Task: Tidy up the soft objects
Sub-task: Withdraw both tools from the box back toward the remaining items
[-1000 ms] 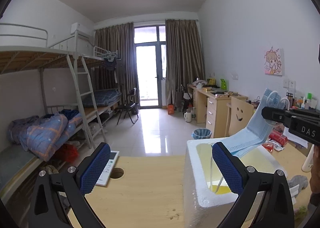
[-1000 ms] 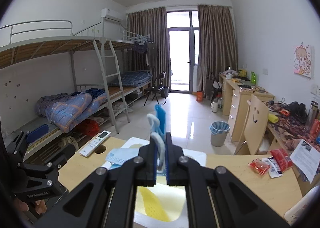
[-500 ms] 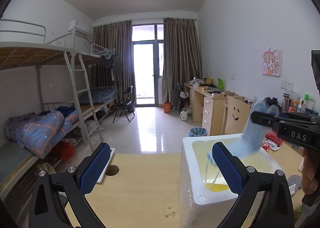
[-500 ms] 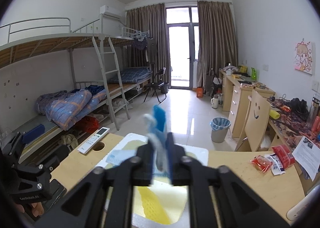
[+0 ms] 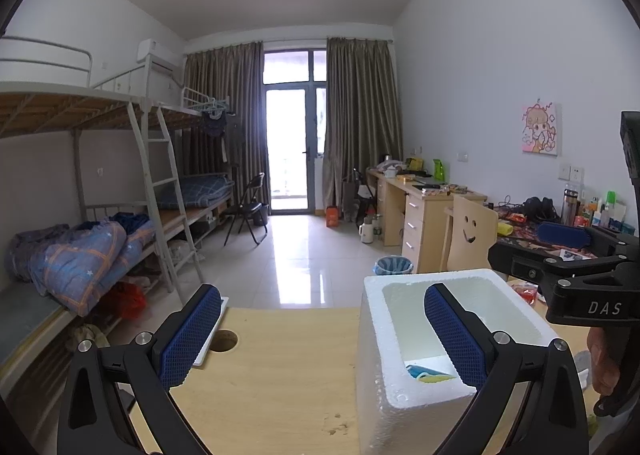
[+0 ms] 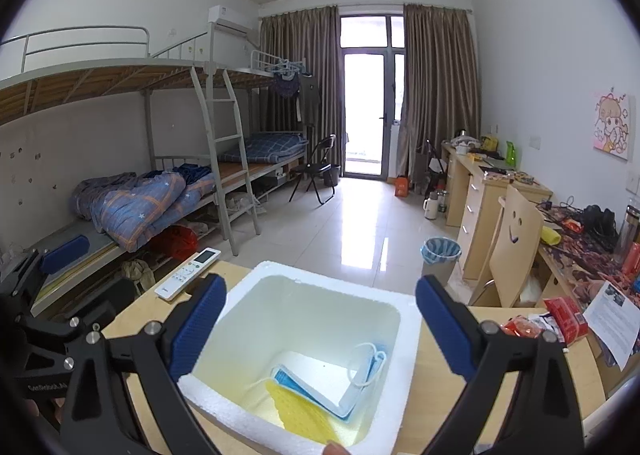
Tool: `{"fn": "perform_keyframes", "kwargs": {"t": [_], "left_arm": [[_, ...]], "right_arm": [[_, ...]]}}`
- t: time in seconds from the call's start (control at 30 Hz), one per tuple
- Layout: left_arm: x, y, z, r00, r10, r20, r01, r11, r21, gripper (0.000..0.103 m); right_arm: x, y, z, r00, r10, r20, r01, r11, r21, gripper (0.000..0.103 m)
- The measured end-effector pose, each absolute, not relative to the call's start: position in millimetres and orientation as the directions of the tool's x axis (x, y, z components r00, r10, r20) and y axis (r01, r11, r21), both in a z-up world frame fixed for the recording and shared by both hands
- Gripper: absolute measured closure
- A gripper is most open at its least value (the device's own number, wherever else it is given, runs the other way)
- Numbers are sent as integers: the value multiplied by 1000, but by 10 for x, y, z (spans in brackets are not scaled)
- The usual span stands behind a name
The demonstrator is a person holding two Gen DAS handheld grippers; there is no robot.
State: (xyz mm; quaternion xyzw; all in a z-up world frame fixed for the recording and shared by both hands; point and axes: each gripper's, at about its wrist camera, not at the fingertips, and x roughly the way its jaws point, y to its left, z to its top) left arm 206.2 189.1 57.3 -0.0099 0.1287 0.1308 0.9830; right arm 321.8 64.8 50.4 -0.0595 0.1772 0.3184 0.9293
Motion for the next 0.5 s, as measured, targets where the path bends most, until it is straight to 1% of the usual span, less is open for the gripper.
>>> {"fn": "perform_keyframes", "kwargs": {"t": [0.33,0.5], "left_arm": [[2066,1861,586,931,250,-267,-256,967,12,1],[1938,1774,653,934,246,-257,-252,968,12,1]], "right_arm": [[3113,574,623,746,573,-341,-611,792,-6,5],[2924,445,730,758,570,-316,-605,796,-16,5]]}}
